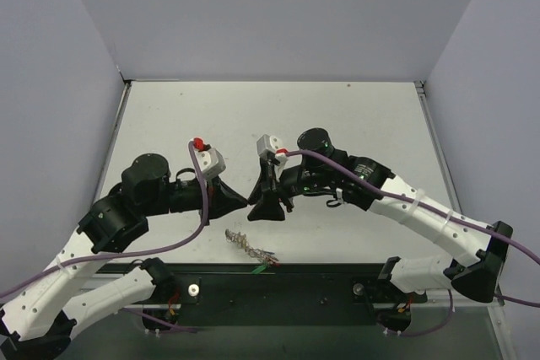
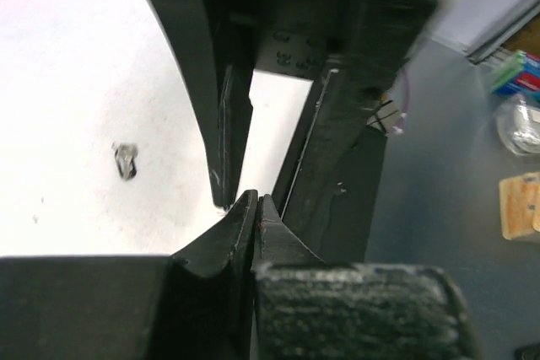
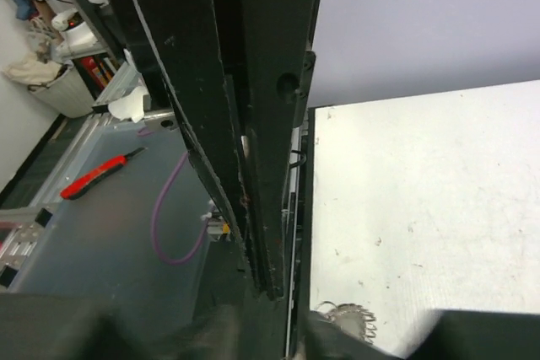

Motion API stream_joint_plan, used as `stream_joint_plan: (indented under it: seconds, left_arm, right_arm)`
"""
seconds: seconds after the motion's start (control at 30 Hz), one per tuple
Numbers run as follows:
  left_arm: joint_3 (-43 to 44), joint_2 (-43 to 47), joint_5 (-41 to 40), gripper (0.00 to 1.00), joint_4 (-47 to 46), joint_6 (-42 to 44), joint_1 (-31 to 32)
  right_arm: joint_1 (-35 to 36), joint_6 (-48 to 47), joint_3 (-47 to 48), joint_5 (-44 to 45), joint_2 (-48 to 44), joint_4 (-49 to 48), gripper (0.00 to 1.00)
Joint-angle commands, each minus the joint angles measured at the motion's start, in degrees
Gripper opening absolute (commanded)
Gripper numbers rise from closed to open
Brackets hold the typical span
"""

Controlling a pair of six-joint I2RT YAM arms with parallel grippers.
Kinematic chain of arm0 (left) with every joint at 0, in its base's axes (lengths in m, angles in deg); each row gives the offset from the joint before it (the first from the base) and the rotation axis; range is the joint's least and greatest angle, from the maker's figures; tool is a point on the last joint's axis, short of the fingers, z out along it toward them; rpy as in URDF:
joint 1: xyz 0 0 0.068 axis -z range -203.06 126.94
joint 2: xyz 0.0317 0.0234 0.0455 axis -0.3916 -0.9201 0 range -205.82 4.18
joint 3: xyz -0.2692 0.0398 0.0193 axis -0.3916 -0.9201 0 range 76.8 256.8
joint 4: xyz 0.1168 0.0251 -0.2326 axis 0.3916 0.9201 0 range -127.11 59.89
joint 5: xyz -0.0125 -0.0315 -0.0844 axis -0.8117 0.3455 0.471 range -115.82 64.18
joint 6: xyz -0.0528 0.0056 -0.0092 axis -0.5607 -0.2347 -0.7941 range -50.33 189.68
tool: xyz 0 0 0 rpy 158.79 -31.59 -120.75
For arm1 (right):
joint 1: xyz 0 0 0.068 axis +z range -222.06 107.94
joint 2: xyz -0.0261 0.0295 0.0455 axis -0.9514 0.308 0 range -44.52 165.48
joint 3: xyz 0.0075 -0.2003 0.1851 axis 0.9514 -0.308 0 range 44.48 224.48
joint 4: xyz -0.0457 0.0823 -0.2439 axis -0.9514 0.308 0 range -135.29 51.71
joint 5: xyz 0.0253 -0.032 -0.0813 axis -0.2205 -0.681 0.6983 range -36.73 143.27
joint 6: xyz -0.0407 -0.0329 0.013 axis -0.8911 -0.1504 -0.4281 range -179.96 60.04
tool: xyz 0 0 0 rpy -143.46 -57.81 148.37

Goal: Put the keys on the keyring

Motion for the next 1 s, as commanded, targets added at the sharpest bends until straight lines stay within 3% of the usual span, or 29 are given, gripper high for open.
stream_joint_plan:
  seconds: [0.0, 0.07, 0.17, 0.33, 0.53, 0.6, 0.83, 0.97]
  left_arm:
    - [-7.1, 1.5, -13.5, 0.2, -1.8, -4.5, 0.0]
    - [-10.4, 2.0, -16.7, 0.4, -3.1, -6.7, -0.3]
    - [-15.1, 2.1, -20.0, 0.55, -3.8, -10.9, -1.6]
    - [-17.0, 2.0, -22.6, 0.63, -0.8, -12.3, -6.8]
    - [-22.0, 0.7, -15.7, 0.7, -3.8, -16.9, -17.0]
    - [-25.2, -1.0, -13.1, 0.85, -4.5, -20.0, -18.4]
    - [-32.5, -3.5, -12.5, 0.88, -7.2, -29.2, -17.1]
    - [-31.3, -5.2, -23.3, 0.88, -2.8, -31.2, -8.2]
  right_arm:
    - [0.3, -0.3, -3.6, 3.6, -0.5, -1.6, 0.5]
    - [0.1, 0.4, -5.8, 4.0, -0.2, -1.5, 0.61]
    - [0.4, 2.2, -8.7, 3.3, 0.5, -1.6, 0.68]
    - [1.7, 7.7, -14.6, 5.3, -0.2, -7.3, 0.73]
    - [5.6, 13.9, -19.8, 16.6, 2.0, -12.6, 0.78]
    - [6.4, 15.5, -21.3, 21.9, 4.2, -13.6, 0.78]
    - [7.3, 24.2, -24.9, 34.4, 10.4, -14.8, 0.78]
    - [6.6, 27.8, -27.0, 39.0, 8.4, -15.3, 0.79]
